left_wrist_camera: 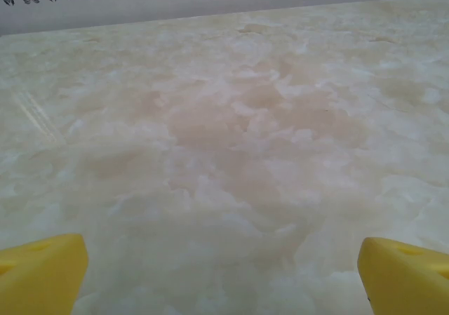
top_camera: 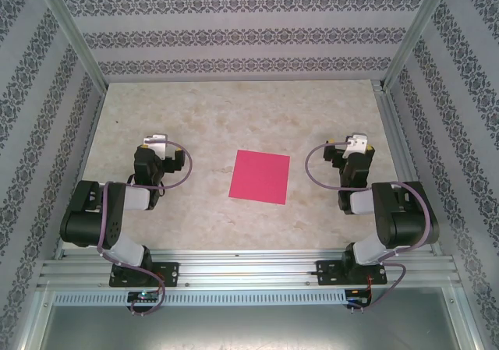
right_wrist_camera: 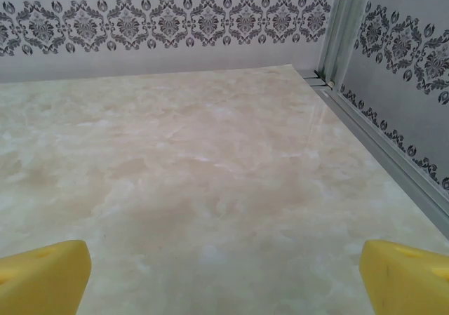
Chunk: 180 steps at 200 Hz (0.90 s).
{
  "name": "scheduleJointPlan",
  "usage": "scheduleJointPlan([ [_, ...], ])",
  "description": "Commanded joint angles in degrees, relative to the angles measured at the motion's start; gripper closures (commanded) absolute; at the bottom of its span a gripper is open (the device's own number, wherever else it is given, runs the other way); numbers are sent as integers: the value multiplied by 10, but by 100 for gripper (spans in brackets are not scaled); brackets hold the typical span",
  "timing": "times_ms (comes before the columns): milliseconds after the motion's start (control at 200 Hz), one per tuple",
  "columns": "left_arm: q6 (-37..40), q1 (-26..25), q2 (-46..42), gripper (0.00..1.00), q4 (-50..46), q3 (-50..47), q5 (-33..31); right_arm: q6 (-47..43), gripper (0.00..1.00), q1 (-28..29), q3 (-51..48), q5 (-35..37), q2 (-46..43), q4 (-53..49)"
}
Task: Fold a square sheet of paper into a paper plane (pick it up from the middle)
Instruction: Fold the square sheet of paper in half at the center of the table.
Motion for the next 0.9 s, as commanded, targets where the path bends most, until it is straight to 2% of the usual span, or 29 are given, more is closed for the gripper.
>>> scheduleJointPlan([
  [0,6,7,0,0,18,7,10,-3,2,-3,12,-30,-2,7],
  [170,6,7,1,0,18,7,10,-2,2,-5,12,-33,-1,5],
  [255,5,7,1,0,18,7,11,11,2,-23,28,-69,-4,-8],
  [570,6,7,-2,0,20,6,12,9,2,-20,25,-61,-4,-3],
  [654,8,6,-18,0,-22,22,15,8,2,-15,37,-51,-19,-36],
  [704,4,7,-43,0,-92,47,15,-2,2,-1,57,-32,-56,-108],
  [759,-3,7,-71,0,-153,67,15,19,2,6,114,-4,-110,-288],
  [804,-6,7,-99,0,-168,64,18,38,2,7,149,-2,-127,-373],
  [894,-46,8,-171,0,-199,58,-16,97,2,9,218,4,-158,-536],
])
